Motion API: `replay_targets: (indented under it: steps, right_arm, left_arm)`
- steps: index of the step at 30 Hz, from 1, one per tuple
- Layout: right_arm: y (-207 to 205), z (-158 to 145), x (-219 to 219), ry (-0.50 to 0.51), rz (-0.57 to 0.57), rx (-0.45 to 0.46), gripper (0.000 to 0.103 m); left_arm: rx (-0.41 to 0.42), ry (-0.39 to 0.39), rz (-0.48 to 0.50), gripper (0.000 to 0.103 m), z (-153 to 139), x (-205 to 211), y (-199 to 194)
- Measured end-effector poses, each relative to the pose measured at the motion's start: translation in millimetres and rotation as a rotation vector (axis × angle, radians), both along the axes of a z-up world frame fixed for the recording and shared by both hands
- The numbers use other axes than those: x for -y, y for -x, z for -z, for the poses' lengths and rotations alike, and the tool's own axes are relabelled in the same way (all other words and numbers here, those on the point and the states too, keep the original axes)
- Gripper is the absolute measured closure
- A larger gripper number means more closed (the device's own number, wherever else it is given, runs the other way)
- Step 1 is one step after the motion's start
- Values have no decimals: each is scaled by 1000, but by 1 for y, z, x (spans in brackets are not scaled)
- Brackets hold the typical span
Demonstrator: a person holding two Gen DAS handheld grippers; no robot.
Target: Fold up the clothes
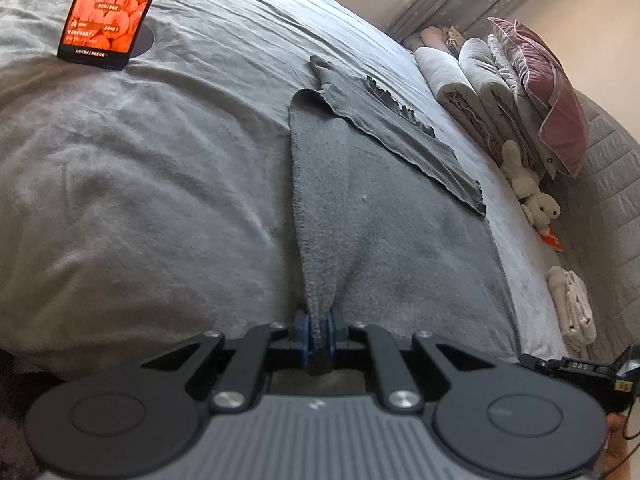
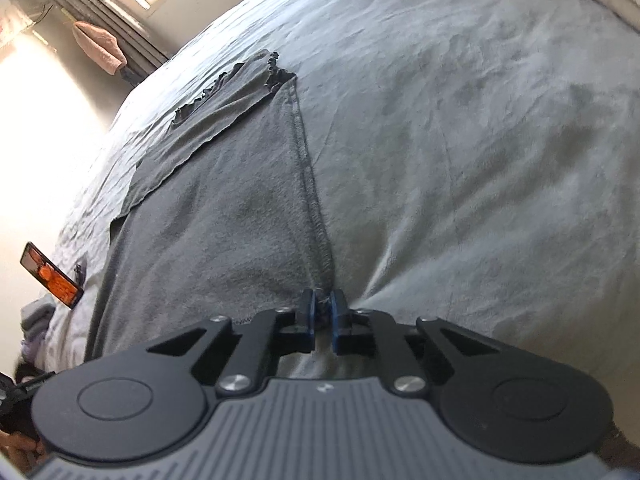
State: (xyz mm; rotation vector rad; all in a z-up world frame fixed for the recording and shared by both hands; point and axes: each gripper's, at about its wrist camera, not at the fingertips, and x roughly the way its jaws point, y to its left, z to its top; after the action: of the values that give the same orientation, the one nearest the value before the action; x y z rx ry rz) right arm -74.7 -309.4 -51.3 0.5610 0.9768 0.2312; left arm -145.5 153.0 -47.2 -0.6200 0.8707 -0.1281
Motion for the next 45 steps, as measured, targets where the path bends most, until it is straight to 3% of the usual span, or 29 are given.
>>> replay_targets:
  steps: [4, 9, 14, 15, 16, 18, 23, 29, 33, 40, 45]
  right_arm:
    - [-1, 1, 7, -59, 10, -15, 85]
    - [-3, 3, 16, -132, 23, -34, 75]
    - [-5, 0, 2, -60, -13, -2, 73]
    - [-6, -1, -2, -36, -29, 6, 76]
    - [-7, -2, -7, -10, -47, 15, 94]
    - [-7, -6, -5, 5, -48, 27, 94]
    - [0, -24, 20, -74, 17, 87, 95]
    - [-11, -13, 9, 41, -9, -13, 95]
    - [-14, -16, -2, 102, -50, -11, 95]
    - [-42, -39, -4, 54, -22, 59, 95]
    - [-62, -57, -5, 19, -1, 110, 95]
  left_arm:
    - [-10, 85, 0, 91, 6, -11, 0]
    - [-27, 111, 10, 90, 9, -13, -2]
    - [-42, 112, 18, 90, 10, -11, -5]
    - [-44, 113, 15, 91, 10, -12, -5]
    - [-45, 115, 11, 92, 9, -13, -5]
    - [-19, 105, -23, 96, 2, -16, -2]
    - [71, 113, -24, 98, -18, -22, 10]
    - [-100, 19, -2, 97, 4, -8, -11]
    - [-95, 55, 1, 97, -3, -14, -10]
    - [-28, 152, -25, 97, -24, -27, -11]
    - [25, 202, -73, 97, -42, -34, -35]
